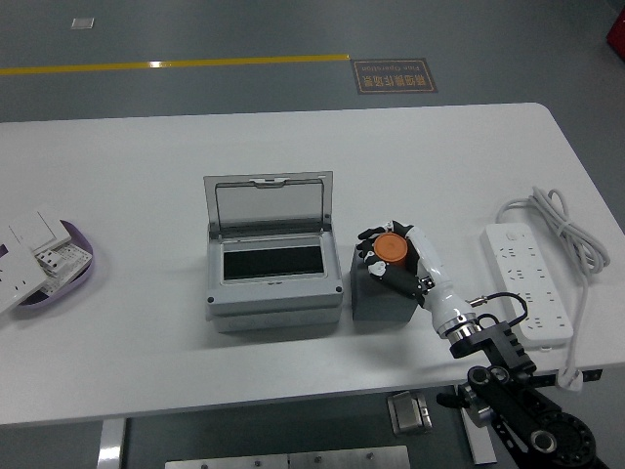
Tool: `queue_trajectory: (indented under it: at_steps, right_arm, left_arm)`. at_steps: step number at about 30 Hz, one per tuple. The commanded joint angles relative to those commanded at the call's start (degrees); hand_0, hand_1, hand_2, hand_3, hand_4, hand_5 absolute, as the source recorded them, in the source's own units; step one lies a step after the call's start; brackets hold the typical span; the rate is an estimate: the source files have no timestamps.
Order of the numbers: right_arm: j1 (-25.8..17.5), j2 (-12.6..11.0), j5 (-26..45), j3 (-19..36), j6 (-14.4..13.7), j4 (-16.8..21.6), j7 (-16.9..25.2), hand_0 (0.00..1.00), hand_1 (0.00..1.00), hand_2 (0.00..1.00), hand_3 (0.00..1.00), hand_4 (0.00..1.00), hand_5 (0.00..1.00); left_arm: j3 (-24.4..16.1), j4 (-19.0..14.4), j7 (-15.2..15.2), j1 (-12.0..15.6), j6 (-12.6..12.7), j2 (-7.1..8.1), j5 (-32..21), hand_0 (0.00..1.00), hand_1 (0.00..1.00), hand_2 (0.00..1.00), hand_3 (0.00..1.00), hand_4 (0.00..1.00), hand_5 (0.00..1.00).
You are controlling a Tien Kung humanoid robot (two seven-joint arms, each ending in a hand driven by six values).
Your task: Pick up the cylinder from the cube,place it in the box,flap close box
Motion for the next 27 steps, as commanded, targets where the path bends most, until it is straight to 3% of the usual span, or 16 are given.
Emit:
queue_trajectory:
  at_steps: [3, 4, 13, 20, 27]
  right_arm:
    - [0.27, -0.11, 0.0, -0.09, -0.25, 0.29, 0.14, 0.275, 0.304, 0.388, 0.32, 0.002, 0.002]
    - [0.51, -0.21, -0.08, -0.12, -0.46, 0.62, 0.24, 0.228, 0.252, 0.303, 0.252, 0.002, 0.002]
    - [2.79, -0.94, -3.58, -1.15, -2.77, 6.08, -0.68, 0.22, 0.242, 0.279, 0.23, 0.002, 0.002]
    - [7.85, -0.91, -11.88, -7.66, -3.38, 9.12, -6.67, 0.209, 0.229, 0.263, 0.215, 0.002, 0.002]
    - [13.26, 1.55, -24.51, -10.34, -1.95, 9.66, -15.74, 0.202, 0.227, 0.258, 0.212, 0.002, 0.002]
  left_arm:
    - [-0.09, 0.0, 0.05, 0.03, 0.01, -0.01, 0.09, 0.613, 0.62, 0.583, 0.635, 0.675, 0.199]
    - [-0.15, 0.0, 0.07, 0.05, 0.0, -0.03, 0.16, 0.612, 0.62, 0.583, 0.636, 0.674, 0.197]
    - [-0.28, 0.0, 0.16, 0.1, 0.01, -0.05, 0.32, 0.612, 0.619, 0.583, 0.635, 0.674, 0.197]
    - [-0.74, 0.0, 0.37, 0.04, 0.03, -0.06, 0.89, 0.612, 0.62, 0.583, 0.635, 0.674, 0.197]
    - [-1.43, 0.0, 0.65, -0.11, 0.0, 0.08, 1.78, 0.612, 0.619, 0.583, 0.635, 0.673, 0.197]
